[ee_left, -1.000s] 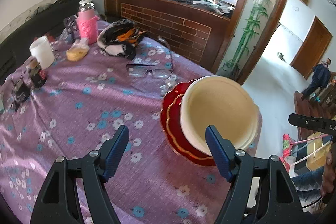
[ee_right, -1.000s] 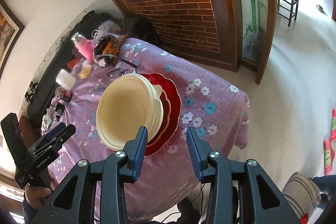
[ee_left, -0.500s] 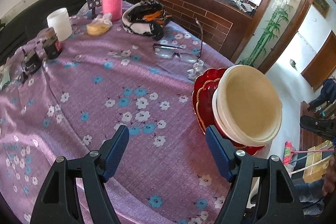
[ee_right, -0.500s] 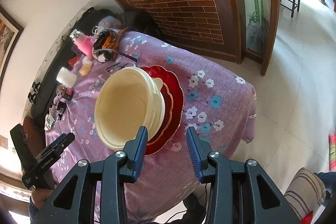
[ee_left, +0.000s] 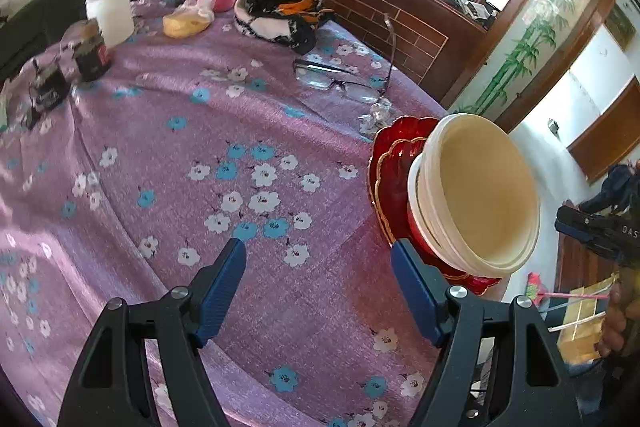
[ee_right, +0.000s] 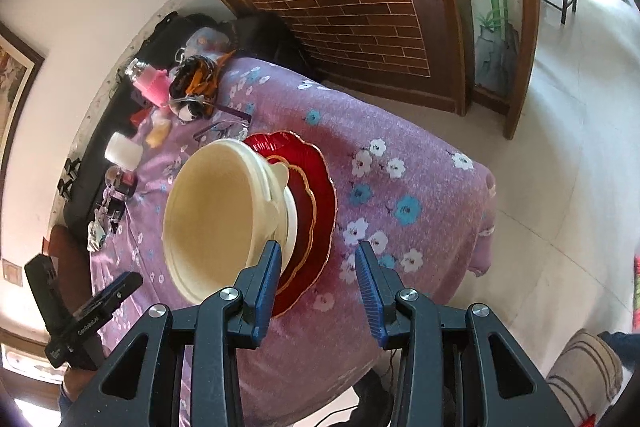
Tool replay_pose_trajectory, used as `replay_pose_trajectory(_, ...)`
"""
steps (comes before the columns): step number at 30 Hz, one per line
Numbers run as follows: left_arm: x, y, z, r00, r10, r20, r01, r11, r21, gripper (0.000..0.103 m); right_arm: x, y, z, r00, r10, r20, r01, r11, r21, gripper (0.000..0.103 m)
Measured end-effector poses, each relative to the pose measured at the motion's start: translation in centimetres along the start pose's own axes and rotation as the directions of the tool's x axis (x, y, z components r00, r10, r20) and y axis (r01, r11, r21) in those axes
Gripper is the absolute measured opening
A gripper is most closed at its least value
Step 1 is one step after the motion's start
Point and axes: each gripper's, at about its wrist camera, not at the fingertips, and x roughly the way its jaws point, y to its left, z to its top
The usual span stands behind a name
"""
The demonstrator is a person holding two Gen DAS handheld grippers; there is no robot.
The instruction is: Organize plates and bowls
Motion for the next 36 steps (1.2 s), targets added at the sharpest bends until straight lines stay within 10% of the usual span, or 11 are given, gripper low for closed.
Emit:
replay_pose_trajectory(21,5.2,-3.2,1.1,0.994,-0.062,-0.089,0.065,0.997,0.038,0.033,7.0,-2.2,4.5,0.992,0.048,-0.113,-0.054,0.998,-0.045,0.029)
replay_pose_trajectory(36,9.4,-3.4,2.1,0.982,-0.121,-0.148,0.124,0.992,0.011,0.024,10.8,-1.3,5.8,0.975,0.057,-0.215,-0.086,0.989,-0.124,0.006)
